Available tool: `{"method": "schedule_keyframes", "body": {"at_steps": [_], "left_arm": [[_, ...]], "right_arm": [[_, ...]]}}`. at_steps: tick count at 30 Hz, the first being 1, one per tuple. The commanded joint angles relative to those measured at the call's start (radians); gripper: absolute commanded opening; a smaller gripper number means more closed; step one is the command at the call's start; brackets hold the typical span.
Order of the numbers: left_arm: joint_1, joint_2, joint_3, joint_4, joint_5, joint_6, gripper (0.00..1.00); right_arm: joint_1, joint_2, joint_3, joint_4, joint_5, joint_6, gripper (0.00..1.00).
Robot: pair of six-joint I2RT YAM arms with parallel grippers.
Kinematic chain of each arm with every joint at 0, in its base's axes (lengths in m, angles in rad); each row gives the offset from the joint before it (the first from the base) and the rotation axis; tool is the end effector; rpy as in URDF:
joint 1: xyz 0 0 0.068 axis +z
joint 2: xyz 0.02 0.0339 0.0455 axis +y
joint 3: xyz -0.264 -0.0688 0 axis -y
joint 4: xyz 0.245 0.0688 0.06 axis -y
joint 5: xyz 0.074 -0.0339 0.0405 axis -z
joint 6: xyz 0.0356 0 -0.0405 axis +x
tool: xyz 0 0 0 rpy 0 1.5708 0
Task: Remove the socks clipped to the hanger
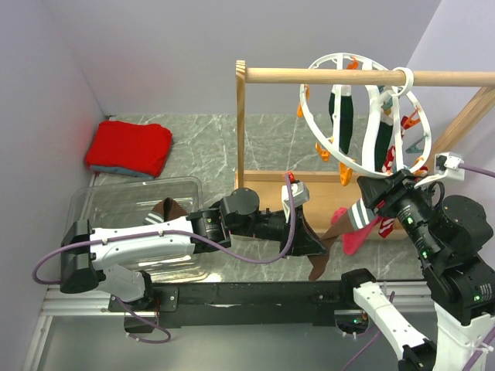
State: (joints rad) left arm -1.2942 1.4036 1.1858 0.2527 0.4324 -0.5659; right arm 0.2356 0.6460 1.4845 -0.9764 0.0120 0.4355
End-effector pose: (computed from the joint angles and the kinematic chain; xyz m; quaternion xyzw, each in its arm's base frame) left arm 0.0770 -0.3259 0.3832 0.3858 0.5790 -0.6523 0.3005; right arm 0.0360 0.0082 0.4797 0.0792 0.7500 0.2120 0.6216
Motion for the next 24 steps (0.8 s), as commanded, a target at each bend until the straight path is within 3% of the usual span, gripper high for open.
{"method": "schedule_keyframes", "body": {"at_steps": [1, 7, 11, 16, 24], "left_arm": [[-0.008, -0.008, 0.028, 0.039, 0.022, -0.022, 0.05], [-0.008, -0.011, 0.014, 0.04, 0.005, -0.028, 0.04], [-0.008, -0.011, -0.002, 0.046, 0.011, -0.032, 0.03], [-0.008, -0.031, -0.054, 0.043, -0.001, -0.04, 0.02], [0.006, -0.106, -0.208, 0.023, -0.087, -0.081, 0.01]], "right_arm": [[0.001, 0.014, -0.013, 0.018, 0.026, -0.024, 0.49], [0.001, 0.014, -0.033, 0.03, 0.022, -0.024, 0.35], [0.001, 0.014, -0.043, 0.033, 0.019, -0.023, 0.16], [0.001, -0.002, -0.058, 0.048, 0.017, -0.018, 0.01], [0.001, -0.025, -0.089, 0.08, 0.036, -0.006, 0.0]]}}
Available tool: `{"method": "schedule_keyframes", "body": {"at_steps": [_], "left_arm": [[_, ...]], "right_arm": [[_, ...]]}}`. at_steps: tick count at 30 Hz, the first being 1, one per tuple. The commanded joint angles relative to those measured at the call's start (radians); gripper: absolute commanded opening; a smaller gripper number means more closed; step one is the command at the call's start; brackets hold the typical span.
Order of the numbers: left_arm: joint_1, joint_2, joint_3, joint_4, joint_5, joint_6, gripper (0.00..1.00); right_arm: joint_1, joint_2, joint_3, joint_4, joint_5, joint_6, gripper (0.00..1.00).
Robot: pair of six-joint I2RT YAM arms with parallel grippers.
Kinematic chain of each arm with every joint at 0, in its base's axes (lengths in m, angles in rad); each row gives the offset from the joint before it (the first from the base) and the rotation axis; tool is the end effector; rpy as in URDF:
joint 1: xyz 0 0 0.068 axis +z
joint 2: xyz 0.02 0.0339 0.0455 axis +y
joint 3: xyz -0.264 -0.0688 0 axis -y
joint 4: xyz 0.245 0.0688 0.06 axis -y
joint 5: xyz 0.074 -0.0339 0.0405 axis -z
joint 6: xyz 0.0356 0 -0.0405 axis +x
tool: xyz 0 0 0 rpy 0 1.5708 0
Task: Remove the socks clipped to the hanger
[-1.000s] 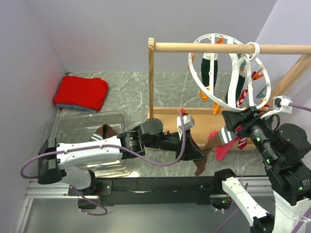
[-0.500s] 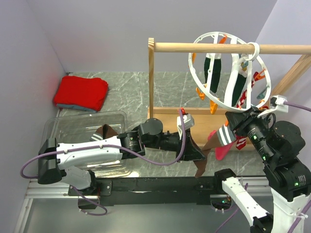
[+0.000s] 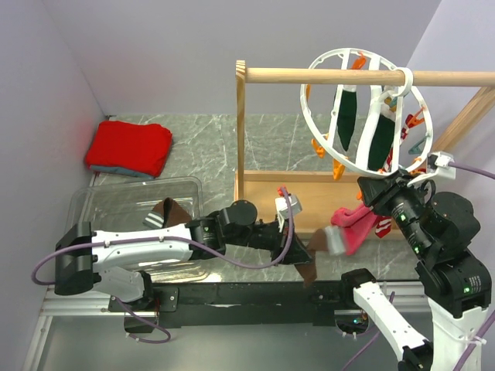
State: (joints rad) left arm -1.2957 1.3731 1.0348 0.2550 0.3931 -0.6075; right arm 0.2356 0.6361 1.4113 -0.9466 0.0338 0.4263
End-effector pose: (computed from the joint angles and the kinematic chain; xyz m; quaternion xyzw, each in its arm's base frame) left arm 0.0753 -0.3171 0.3388 0.3680 0.6349 -0.6241 0.2683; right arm 0.0476 0.0102 0.4660 0.0837 0.7604 0.1970 0.6132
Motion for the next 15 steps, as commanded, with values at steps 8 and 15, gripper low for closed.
{"method": "schedule_keyframes", "body": {"at_steps": [8, 15], "left_arm": [[0.148, -0.271, -0.241, -0.083, -0.219, -0.181, 0.01], [0.409, -0.584, -0.395, -0.352, -0.399, -0.262, 0.01]], "right_arm": [[0.001, -0.036, -0.052, 0.072, -0.017, 0.002, 0.0], [0.002, -0.045, -0.069, 0.077, -0.018, -0.012, 0.0]]}}
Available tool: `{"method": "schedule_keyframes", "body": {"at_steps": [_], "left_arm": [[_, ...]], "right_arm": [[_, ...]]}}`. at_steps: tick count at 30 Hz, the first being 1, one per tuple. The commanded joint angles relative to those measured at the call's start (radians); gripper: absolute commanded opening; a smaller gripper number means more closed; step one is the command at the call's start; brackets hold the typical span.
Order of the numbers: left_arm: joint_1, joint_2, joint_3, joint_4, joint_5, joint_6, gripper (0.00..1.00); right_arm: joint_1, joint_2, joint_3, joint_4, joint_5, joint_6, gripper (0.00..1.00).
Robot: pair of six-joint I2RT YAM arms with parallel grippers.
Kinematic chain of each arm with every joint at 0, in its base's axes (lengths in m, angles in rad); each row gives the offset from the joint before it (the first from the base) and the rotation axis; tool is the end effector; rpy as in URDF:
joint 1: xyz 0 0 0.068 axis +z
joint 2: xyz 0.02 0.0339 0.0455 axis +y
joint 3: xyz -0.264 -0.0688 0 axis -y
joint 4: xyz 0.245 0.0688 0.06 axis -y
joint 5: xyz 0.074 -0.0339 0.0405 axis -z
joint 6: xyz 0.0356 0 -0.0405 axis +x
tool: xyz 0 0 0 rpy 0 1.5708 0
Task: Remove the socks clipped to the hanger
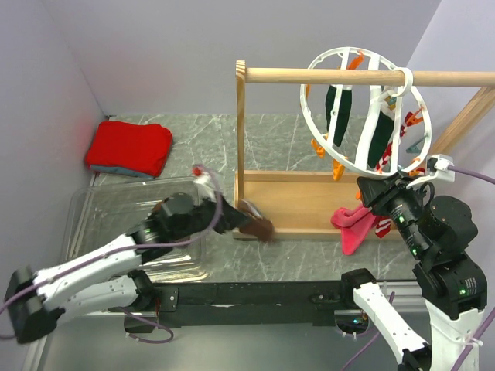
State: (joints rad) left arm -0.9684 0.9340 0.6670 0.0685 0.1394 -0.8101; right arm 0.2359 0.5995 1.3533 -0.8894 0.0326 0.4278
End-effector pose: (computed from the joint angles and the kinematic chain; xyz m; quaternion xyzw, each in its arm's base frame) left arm 0.1219 -0.1860 0.2974 0.1050 0.7659 -0.5248 0.3563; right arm 0.0471 0.0101 0.4591 0.0828 0.7488 0.2026 0.6256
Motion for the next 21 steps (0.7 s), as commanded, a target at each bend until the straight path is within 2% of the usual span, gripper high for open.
{"method": "schedule_keyframes", "body": {"at_steps": [1, 4, 6, 12, 15, 19, 21], "left_arm": [[0.127, -0.226, -0.03, -0.195, -0.193, -0.063, 0.01], [0.204, -0.352, -0.021, -0.31, -0.311, -0.063, 0.01], [0.233, -0.38, 0.011, -0.384, -0.404, -0.069, 0.01], [0.335, -0.311, 0.106, -0.607, -0.573, -0.075, 0.01], [0.407, -0.267, 0.109, -0.65, -0.601, -0.103, 0.01], [0.477, -0.291, 0.039, -0.639, -0.652, -0.179, 0.02], [0.49, -0.304, 0.011, -0.632, -0.658, -0.193, 0.09]], "right_arm": [[-0.001, -0.01, -0.013, 0.02, -0.017, -0.012, 0.0], [0.0, -0.017, -0.017, 0.027, -0.03, -0.008, 0.0], [0.0, -0.021, -0.02, 0.033, -0.03, -0.006, 0.0], [0.0, -0.02, -0.022, 0.029, -0.03, -0.011, 0.0], [-0.001, -0.021, -0.028, 0.03, -0.03, -0.012, 0.0], [0.0, -0.023, -0.036, 0.027, -0.03, -0.014, 0.0], [0.002, -0.024, -0.039, 0.026, -0.03, -0.014, 0.0]]}}
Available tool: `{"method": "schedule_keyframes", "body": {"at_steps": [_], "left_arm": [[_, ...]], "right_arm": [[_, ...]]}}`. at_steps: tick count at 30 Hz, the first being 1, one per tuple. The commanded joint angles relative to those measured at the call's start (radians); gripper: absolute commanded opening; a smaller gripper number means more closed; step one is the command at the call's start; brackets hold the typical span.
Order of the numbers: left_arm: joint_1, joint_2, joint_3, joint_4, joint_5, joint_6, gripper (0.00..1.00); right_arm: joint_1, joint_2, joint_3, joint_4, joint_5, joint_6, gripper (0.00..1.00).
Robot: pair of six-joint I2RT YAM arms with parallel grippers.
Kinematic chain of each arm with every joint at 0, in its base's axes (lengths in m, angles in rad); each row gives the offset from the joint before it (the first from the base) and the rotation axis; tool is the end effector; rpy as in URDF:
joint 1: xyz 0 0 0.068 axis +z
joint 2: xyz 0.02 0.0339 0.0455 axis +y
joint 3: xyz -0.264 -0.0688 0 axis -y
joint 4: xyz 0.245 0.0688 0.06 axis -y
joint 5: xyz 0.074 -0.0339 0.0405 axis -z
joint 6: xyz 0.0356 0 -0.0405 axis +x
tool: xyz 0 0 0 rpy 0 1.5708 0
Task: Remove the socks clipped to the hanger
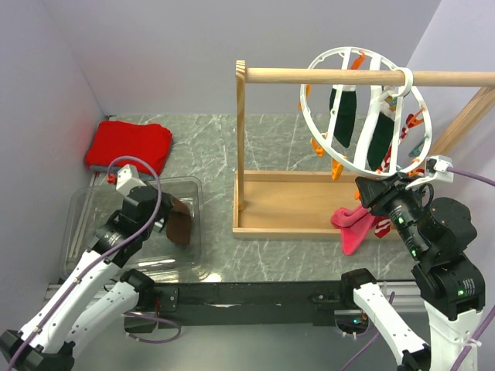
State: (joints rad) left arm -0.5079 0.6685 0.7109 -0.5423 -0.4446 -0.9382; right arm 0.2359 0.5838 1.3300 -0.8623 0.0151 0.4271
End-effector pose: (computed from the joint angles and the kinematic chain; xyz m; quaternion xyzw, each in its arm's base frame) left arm 0.1370 -0.0587 0.2966 -0.2890 0.7955 -0.1871 0.4986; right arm 0.0466 0.0106 0.4567 0.0763 0.7430 0.2111 0.6305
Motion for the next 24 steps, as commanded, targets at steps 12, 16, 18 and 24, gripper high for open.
{"method": "schedule_keyframes", "body": {"at_steps": [12, 16, 18, 24], "left_arm": [[0.043, -0.072, 0.064, -0.074, -0.037, -0.103, 0.96], [0.043, -0.081, 0.13, -0.041, 0.038, -0.067, 0.96], [0.042, -0.096, 0.122, 0.037, 0.124, -0.033, 0.97], [0.034, -0.023, -0.085, 0.511, 0.602, -0.149, 0.8]], "right_arm": [[-0.001, -0.002, -0.005, -0.009, -0.014, -0.016, 0.0], [0.0, -0.002, -0.002, -0.011, -0.012, -0.017, 0.0], [0.0, -0.001, -0.002, -0.009, -0.012, -0.017, 0.0], [0.0, 0.005, -0.005, -0.007, -0.037, -0.016, 0.0]]}}
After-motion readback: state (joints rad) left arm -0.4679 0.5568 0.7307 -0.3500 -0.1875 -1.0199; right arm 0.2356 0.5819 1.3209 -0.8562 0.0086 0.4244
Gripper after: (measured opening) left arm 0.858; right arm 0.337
